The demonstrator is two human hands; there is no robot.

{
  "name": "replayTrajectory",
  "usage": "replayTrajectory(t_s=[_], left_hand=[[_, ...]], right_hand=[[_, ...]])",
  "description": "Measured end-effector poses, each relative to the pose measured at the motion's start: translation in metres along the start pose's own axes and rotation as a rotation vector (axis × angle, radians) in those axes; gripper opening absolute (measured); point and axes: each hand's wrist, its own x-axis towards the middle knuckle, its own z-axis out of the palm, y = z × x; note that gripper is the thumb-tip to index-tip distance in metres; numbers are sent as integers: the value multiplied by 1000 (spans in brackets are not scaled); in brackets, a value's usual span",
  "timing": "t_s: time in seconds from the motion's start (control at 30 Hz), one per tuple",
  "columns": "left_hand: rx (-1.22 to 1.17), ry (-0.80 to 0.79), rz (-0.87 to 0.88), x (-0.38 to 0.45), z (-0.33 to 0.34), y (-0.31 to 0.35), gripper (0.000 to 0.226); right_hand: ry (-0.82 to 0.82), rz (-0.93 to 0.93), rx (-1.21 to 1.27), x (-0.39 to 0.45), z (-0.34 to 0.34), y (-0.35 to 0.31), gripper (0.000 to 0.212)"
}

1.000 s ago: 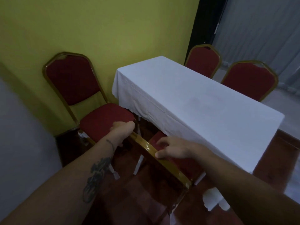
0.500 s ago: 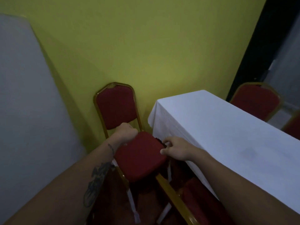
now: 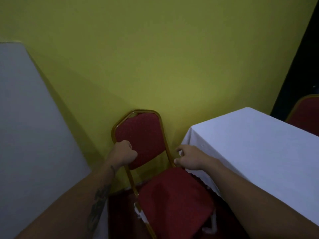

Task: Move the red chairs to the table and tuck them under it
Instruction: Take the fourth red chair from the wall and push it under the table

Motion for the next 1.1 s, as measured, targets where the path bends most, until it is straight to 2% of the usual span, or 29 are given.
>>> replayTrajectory(t_s=[0.17, 0.27, 0.37, 0.5, 0.7, 0.77, 0.83, 0.93, 1.1], left_hand=[[63, 74, -36, 71, 0, -24, 41], [51, 81, -84, 108, -1, -38, 39], [63, 77, -133, 148, -6, -45, 38], [74, 161, -168, 215, -4, -60, 40], [91, 216, -226, 286, 3, -89, 43], [89, 164, -219, 310, 4, -99, 50], [58, 27, -185, 331, 5, -109, 53], [-69, -124, -160, 349, 7, -123, 39], [-171, -216, -107, 369, 7, -152, 24]], right_hand=[[-31, -33, 13, 101, -8, -19, 62], [-49, -37, 49, 154, 0, -33, 63], [-61, -23, 41, 205, 9, -49, 74], [-32, 21, 62, 272, 21, -71, 82], [-37, 113, 102, 363, 41, -104, 80], [-35, 143, 154, 388, 46, -113, 77], [-20, 192, 198, 412, 52, -124, 78], [-10, 275, 274, 439, 62, -142, 89], [50, 390, 408, 465, 87, -174, 118]])
